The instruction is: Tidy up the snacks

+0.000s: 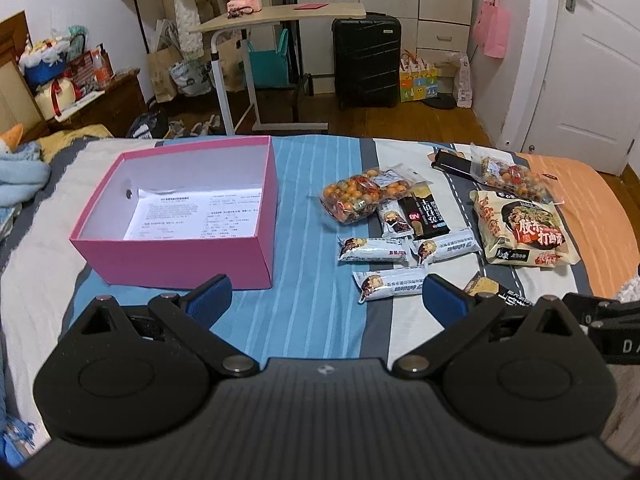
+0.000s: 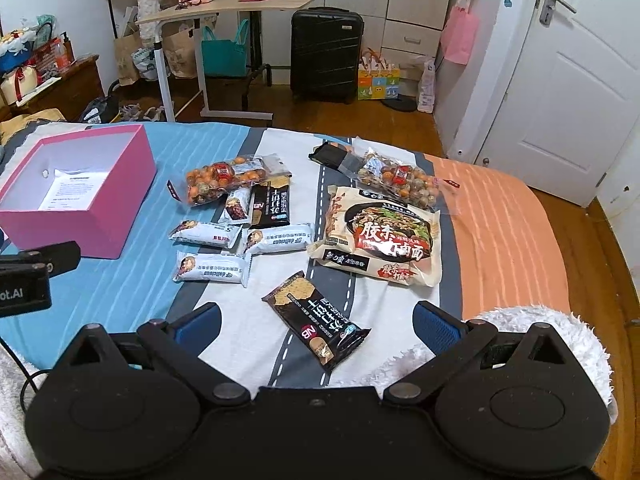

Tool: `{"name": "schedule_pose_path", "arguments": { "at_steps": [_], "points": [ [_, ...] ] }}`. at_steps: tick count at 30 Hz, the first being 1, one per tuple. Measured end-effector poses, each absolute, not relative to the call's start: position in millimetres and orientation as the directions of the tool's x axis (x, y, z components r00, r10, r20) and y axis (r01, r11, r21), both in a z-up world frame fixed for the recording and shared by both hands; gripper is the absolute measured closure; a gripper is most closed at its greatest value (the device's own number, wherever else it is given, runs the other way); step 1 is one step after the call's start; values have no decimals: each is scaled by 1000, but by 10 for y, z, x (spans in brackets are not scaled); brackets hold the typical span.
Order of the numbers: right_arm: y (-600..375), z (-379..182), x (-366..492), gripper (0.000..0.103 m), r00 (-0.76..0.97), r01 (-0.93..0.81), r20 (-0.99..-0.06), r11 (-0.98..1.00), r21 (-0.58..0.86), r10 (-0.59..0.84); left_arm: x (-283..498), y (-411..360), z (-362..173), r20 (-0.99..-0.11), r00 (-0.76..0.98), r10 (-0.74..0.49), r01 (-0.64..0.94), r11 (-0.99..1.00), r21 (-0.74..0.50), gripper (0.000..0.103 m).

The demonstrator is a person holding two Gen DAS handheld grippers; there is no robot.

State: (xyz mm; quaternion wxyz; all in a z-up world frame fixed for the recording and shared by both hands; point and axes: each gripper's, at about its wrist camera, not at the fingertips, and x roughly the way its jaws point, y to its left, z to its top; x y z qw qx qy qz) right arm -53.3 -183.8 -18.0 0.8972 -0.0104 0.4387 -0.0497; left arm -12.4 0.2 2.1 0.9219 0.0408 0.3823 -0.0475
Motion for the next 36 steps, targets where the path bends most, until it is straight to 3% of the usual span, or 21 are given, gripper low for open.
{"name": "schedule_pose_path", "arguments": {
  "at_steps": [26, 31, 36],
  "points": [
    [-1883, -217, -519, 0, 608, 71, -787, 995, -72, -101, -123, -91, -63, -728, 685, -43, 140, 988, 73, 0],
    [-1915, -135, -470, 0, 641, 1, -767, 999, -37, -29, -98, -90, -48, -733, 678, -53, 138, 989, 56, 0],
    [-2000, -15, -174, 0, 675, -195, -730, 980, -35, 108, 41, -97, -21, -746, 663, -70, 160, 986, 50, 0]
  ]
}}
